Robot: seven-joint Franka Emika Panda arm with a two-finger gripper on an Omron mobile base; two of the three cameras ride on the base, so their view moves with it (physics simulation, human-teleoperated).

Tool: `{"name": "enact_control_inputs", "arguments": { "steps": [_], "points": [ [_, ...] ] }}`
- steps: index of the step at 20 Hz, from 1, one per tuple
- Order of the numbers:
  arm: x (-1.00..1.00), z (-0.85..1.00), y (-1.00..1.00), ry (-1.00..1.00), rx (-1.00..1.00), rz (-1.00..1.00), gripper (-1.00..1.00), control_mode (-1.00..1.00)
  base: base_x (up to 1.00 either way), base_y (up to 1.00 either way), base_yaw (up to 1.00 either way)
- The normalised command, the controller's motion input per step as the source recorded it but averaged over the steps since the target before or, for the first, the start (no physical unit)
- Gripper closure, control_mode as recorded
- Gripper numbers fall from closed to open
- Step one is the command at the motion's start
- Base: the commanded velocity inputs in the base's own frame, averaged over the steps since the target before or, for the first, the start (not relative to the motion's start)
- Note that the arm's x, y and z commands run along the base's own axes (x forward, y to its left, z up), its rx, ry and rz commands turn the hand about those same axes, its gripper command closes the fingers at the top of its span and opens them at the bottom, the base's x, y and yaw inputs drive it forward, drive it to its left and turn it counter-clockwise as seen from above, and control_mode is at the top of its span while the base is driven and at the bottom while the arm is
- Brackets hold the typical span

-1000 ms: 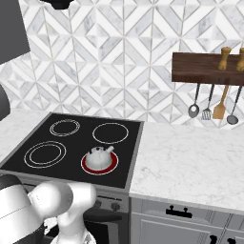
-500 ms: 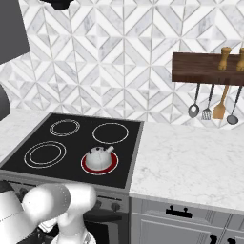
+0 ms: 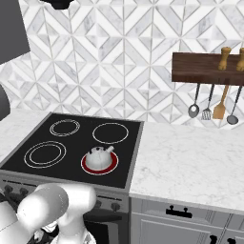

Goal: Turn off the front right burner of the stove.

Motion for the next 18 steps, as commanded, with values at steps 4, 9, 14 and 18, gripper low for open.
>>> {"name": "enact_control_inputs", "arguments": {
  "steps": [4,9,14,18],
  "points": [
    [0.35,-0.03,-0.08,0.0,0.0,0.05,-1.0,-1.0,0.0,0.0,0.0],
    [0.26,-0.13,0.11,0.0,-0.01,0.0,-1.0,-1.0,0.0,0.0,0.0],
    [0.0,-0.36,0.3,0.0,-0.1,0.0,-1.0,-1.0,0.0,0.0,0.0],
    [0.01,-0.11,0.05,0.0,-0.03,0.0,-1.0,-1.0,0.0,0.0,0.0]
  ]
}}
